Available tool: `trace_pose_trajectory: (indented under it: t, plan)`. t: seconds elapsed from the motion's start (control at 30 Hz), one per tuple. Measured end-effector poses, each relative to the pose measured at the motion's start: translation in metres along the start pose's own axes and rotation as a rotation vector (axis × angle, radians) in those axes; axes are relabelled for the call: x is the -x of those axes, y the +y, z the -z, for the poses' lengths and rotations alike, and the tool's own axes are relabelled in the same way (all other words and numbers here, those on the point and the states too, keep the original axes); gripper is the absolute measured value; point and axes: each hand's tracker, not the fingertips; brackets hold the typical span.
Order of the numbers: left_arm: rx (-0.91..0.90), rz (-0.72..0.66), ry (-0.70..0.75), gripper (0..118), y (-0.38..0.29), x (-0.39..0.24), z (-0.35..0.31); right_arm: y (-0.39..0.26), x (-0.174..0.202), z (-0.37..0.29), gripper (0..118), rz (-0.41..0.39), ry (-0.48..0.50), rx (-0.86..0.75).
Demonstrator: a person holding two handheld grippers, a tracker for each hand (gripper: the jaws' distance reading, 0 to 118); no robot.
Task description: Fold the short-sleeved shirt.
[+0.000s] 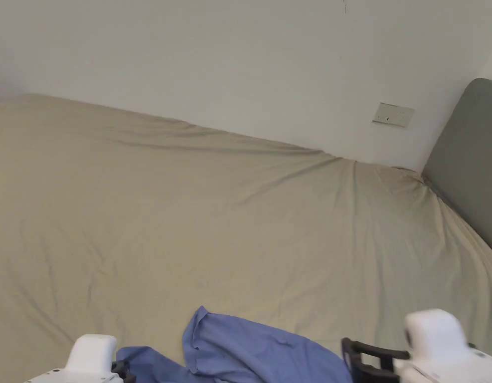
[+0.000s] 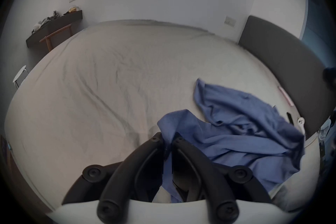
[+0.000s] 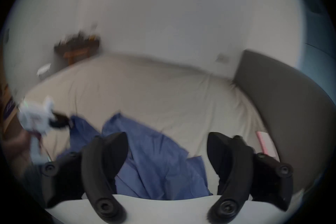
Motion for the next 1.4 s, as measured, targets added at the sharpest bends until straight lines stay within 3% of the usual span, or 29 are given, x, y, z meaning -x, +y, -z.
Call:
trace_pose_trajectory:
  t: [0.23,0.33,0.37,0.43,0.47,0.53,0.6,0.73,0.8,0.97,1.03,1.27,1.4]
  plan:
    - [-0.024,0.031,-0.019,5,0.004,0.002,-0.023,-0.032,-0.022,0.205,95,0.028,0.022,0.376]
    - [-0.016,0.023,-0.007,5,0.002,0.004,-0.021,-0.056,-0.016,0.252,98,-0.074,0.017,0.446]
    - [-0.01,0.02,-0.008,5,0.002,0.005,-0.019,-0.058,-0.027,0.25,103,0.029,0.077,0.382]
    - [-0.005,0.02,-0.001,5,0.001,0.005,-0.014,-0.056,-0.049,0.251,102,0.283,0.13,0.421]
    - [-0.004,0.025,0.001,5,0.001,0.005,-0.011,-0.055,-0.053,0.24,93,0.324,0.136,0.403]
    - [-0.011,0.023,0.004,5,0.001,0.003,-0.007,-0.049,-0.053,0.235,72,0.242,0.14,0.424]
    - [-0.004,0.005,-0.004,5,0.003,0.001,-0.005,-0.038,-0.05,0.226,9,0.224,0.2,0.424]
    - [-0.03,0.019,-0.014,5,0.01,-0.006,-0.022,-0.018,-0.032,0.209,6,0.096,0.13,0.414]
    - [-0.04,0.03,-0.023,5,0.016,-0.004,-0.033,-0.006,-0.033,0.186,6,0.104,0.147,0.361]
    - [-0.156,-0.007,-0.057,5,0.05,0.011,-0.081,0.039,-0.06,0.091,6,0.228,0.152,0.14]
    - [-0.231,-0.006,-0.041,5,0.073,0.018,-0.111,0.063,-0.076,0.039,6,0.216,0.127,0.051]
    - [-0.515,-0.013,0.024,5,0.174,0.049,-0.246,0.144,-0.133,-0.162,6,0.244,0.024,-0.276]
    - [-0.638,-0.004,0.043,5,0.239,0.063,-0.32,0.176,-0.169,-0.252,6,0.317,0.014,-0.417]
